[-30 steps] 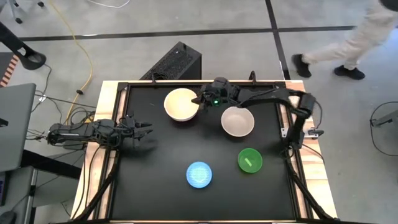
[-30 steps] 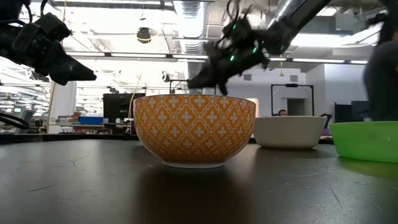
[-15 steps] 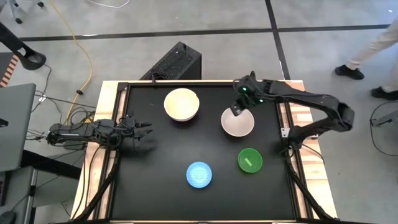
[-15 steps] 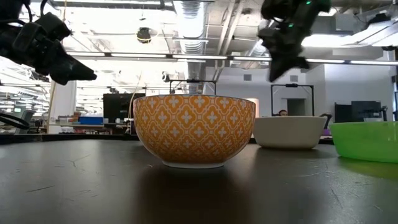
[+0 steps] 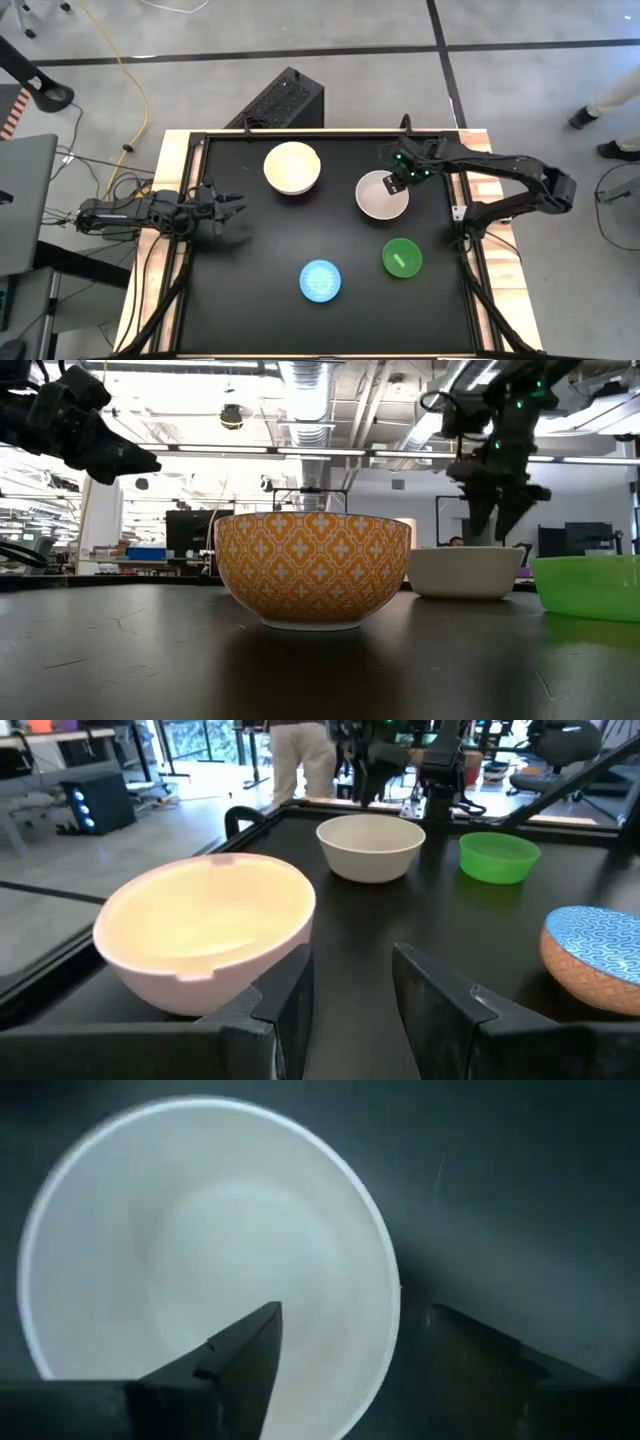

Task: Nest bowls inside each other
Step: Stack the white bowl on top of the pink bowl

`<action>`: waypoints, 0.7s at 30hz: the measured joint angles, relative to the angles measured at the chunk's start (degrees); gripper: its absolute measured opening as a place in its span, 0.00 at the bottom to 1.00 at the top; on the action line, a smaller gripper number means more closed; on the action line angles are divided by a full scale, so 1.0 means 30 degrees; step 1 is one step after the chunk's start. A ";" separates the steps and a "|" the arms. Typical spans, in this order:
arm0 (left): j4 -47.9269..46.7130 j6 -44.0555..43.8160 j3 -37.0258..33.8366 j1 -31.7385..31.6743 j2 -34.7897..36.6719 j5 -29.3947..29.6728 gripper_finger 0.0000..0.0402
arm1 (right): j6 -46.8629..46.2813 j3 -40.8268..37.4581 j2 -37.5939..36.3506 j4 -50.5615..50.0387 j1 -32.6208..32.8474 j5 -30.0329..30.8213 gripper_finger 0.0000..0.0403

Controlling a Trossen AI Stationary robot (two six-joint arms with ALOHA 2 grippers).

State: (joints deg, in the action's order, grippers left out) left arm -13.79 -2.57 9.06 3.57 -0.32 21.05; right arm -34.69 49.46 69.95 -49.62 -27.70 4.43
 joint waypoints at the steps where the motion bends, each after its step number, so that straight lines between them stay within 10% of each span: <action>1: 0.0037 0.0041 0.0000 0.0000 -0.0006 0.0099 0.32 | 0.0001 -0.0341 0.0013 0.0219 -0.0092 -0.0073 0.69; 14: 0.0134 -0.0019 0.0000 -0.0007 0.0000 0.0268 0.32 | 0.0169 -0.2970 0.0061 0.2570 -0.0325 -0.0053 0.66; 21: 0.0134 -0.0030 0.0000 -0.0007 -0.0004 0.0264 0.32 | 0.0374 -0.3442 0.0074 0.2787 -0.0329 -0.0093 0.25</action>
State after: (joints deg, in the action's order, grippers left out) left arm -13.39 -2.66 9.06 3.55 -0.33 21.85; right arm -33.56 39.13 70.17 -41.26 -28.69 4.15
